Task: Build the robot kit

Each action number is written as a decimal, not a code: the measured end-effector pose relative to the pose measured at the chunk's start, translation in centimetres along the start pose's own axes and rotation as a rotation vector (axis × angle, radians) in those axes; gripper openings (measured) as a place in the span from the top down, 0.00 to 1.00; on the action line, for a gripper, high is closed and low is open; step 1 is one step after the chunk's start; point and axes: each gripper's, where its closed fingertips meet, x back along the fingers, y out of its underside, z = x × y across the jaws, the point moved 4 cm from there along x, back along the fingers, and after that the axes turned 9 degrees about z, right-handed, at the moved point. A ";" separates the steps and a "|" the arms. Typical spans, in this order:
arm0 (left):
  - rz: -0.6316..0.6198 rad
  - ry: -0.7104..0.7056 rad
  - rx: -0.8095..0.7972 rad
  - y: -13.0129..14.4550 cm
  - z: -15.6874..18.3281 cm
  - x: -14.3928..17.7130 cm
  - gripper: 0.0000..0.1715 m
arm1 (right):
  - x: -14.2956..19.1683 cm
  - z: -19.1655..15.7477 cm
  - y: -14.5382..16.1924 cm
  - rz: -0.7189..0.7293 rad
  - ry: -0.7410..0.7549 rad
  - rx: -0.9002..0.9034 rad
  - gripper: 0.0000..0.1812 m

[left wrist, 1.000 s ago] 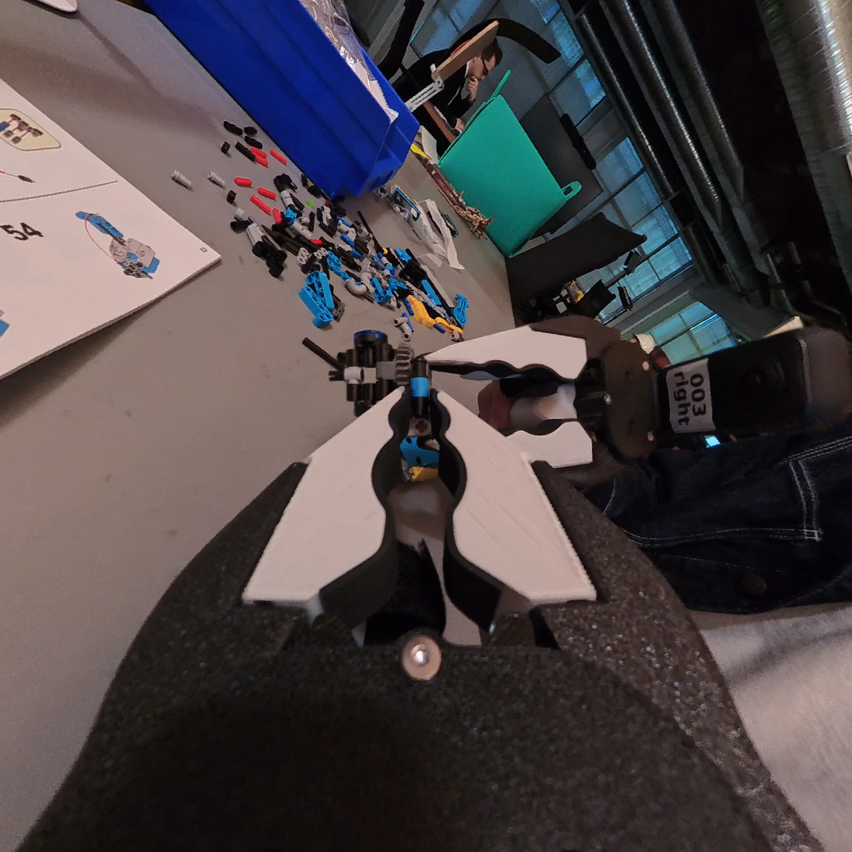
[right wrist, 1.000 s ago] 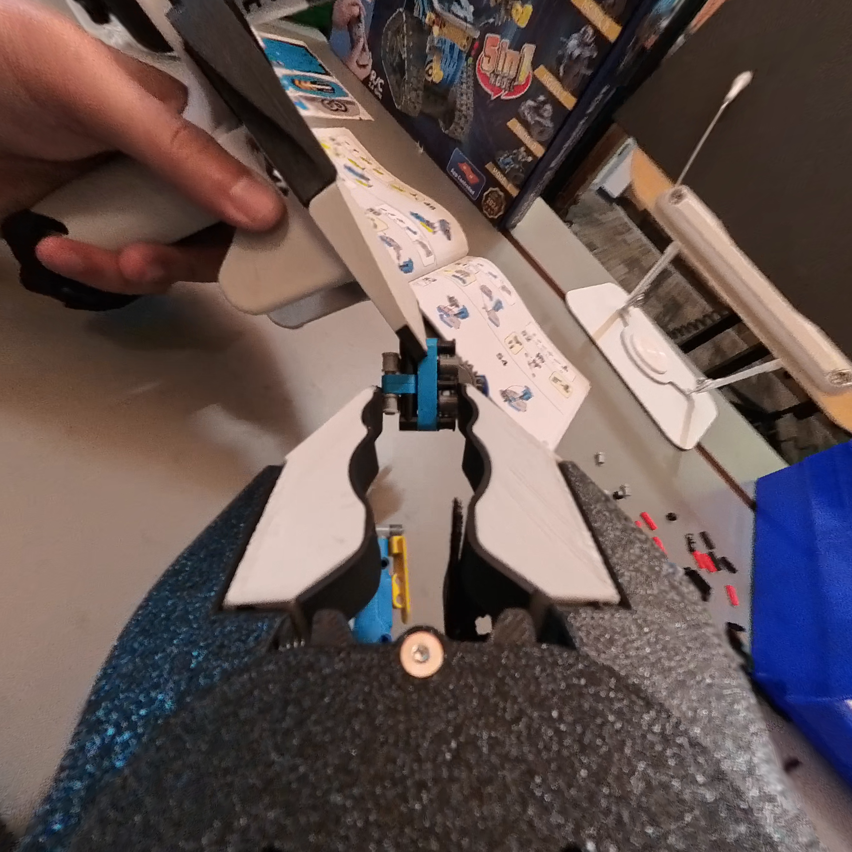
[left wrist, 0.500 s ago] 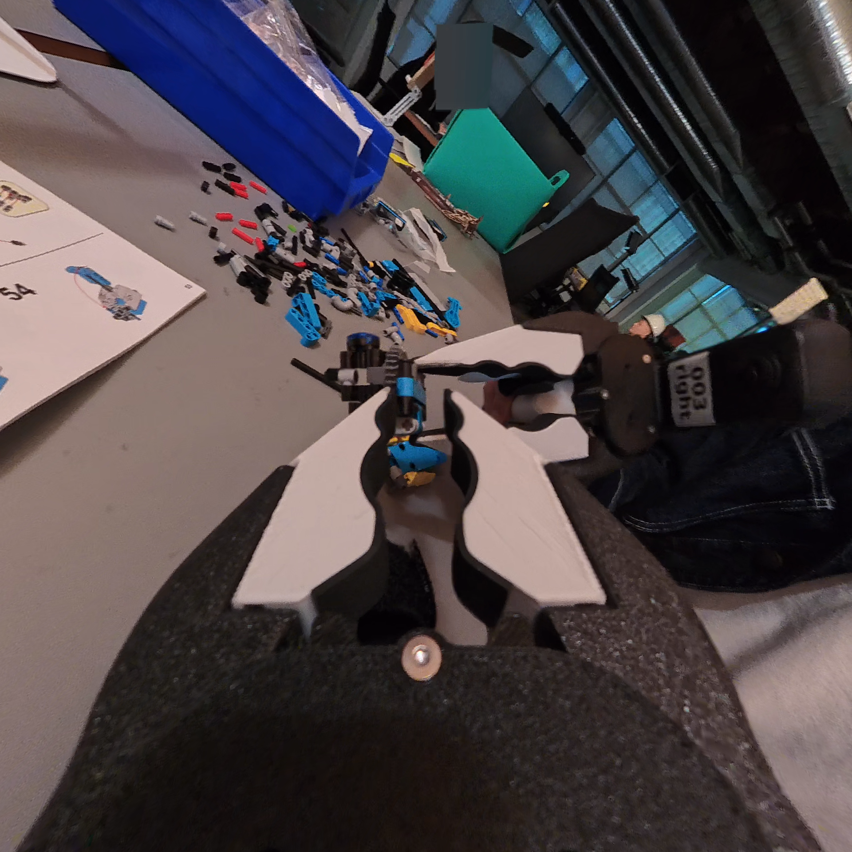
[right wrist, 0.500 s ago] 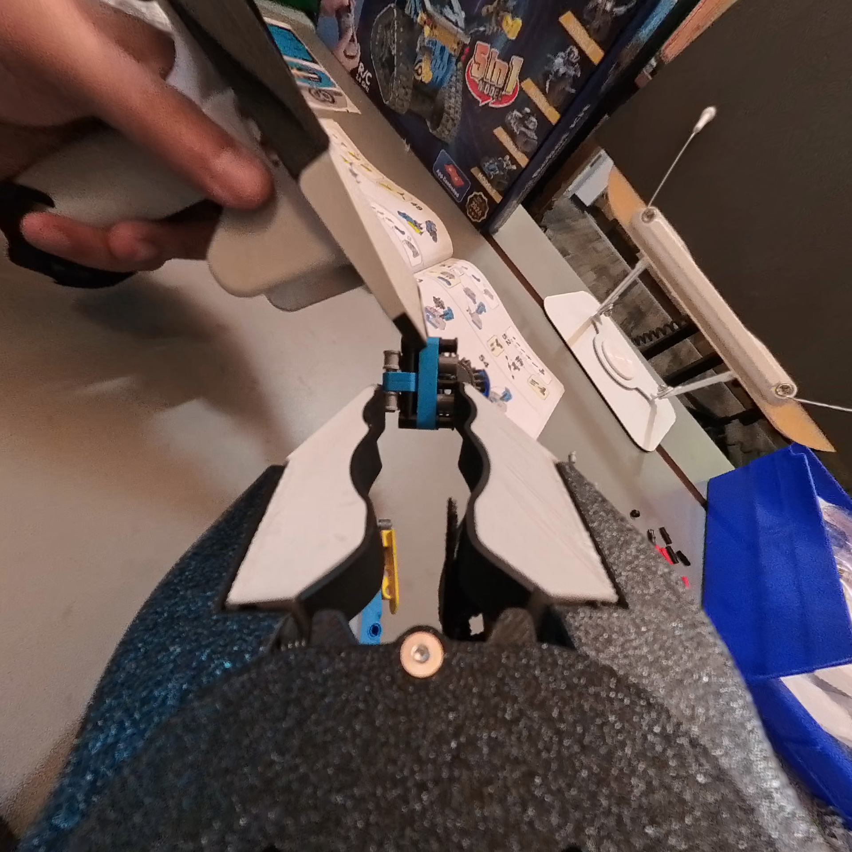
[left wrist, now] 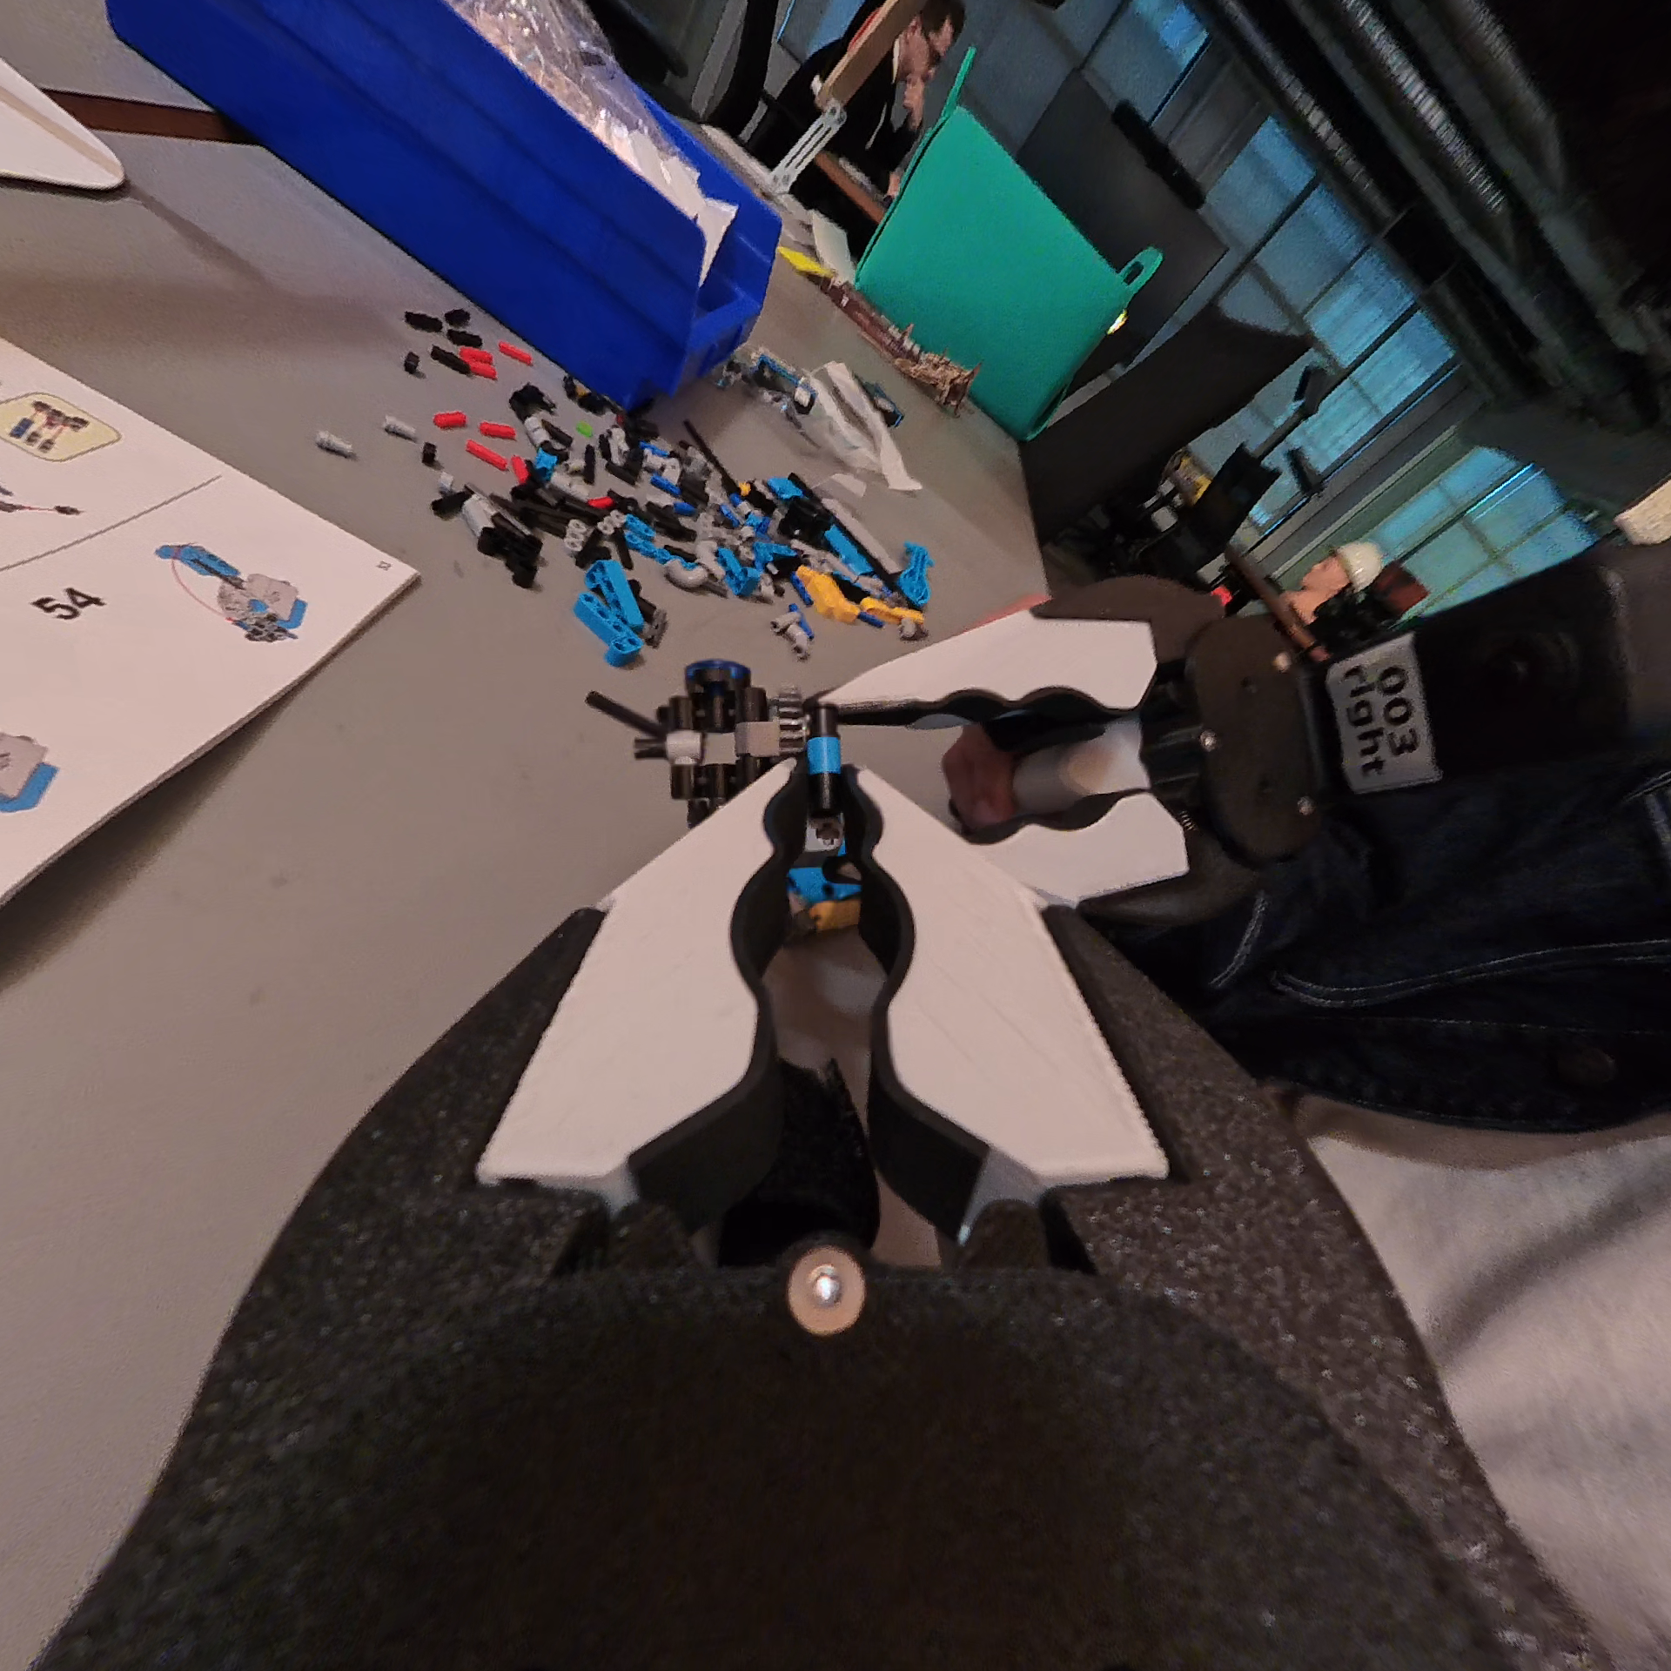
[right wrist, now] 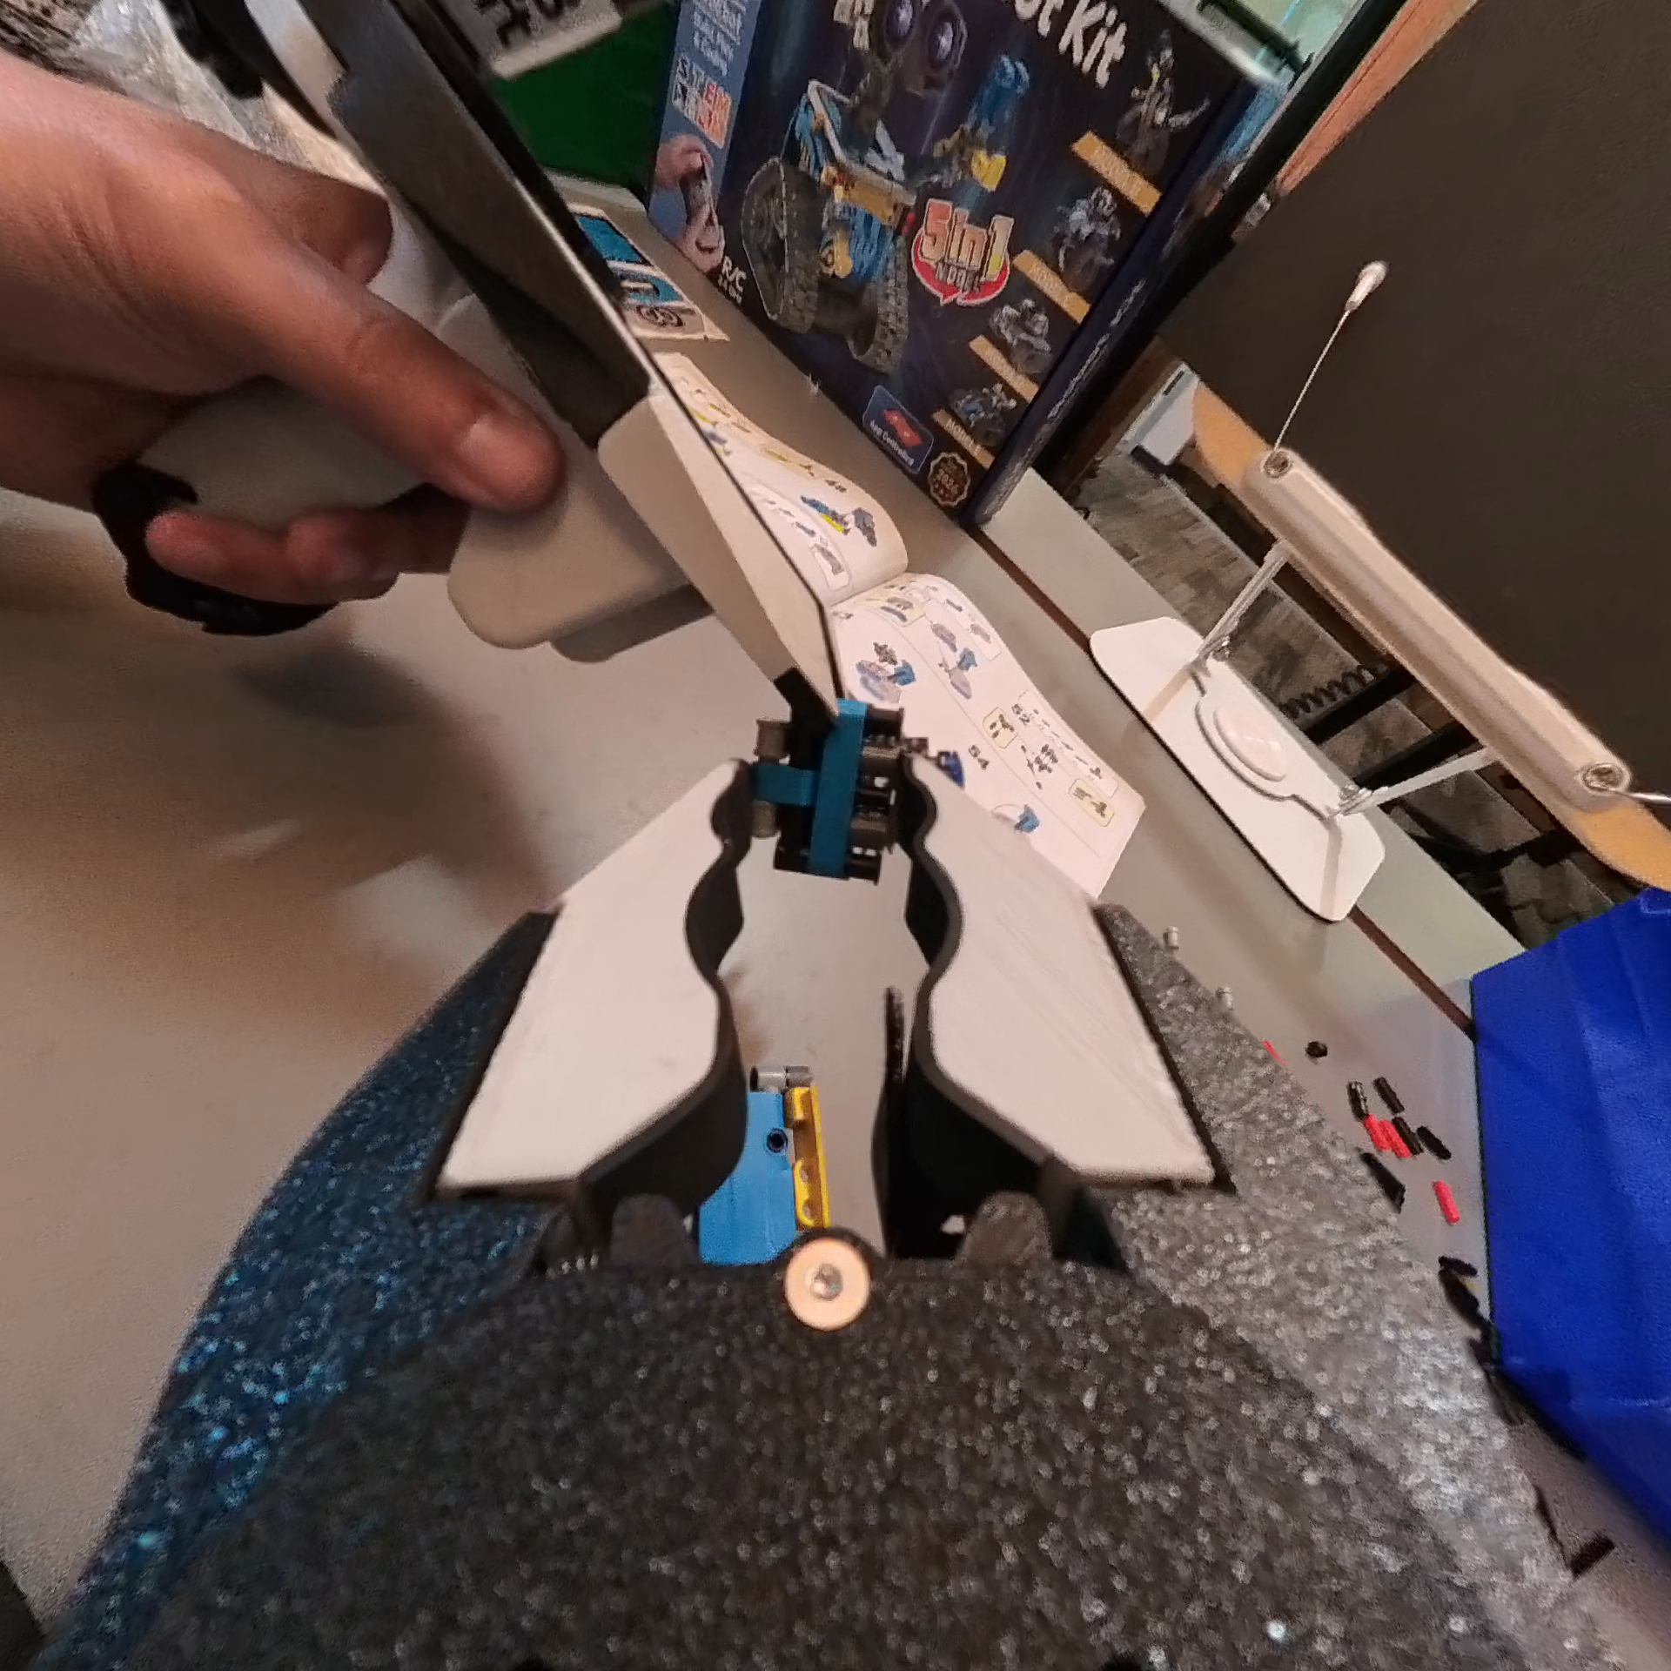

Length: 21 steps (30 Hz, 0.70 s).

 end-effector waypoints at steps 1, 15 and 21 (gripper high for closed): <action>-0.003 0.006 0.005 0.0 0.0 0.0 0.97 | 0.0 0.0 -0.1 -0.011 -0.015 -0.001 0.83; -0.441 -0.216 -0.580 3.5 -1.6 1.7 0.96 | 4.9 2.1 6.2 -0.304 -0.409 -0.446 0.69; -0.451 -0.195 -0.601 4.5 -1.9 1.1 0.96 | 5.4 -0.5 8.4 -0.391 -0.273 -0.193 0.65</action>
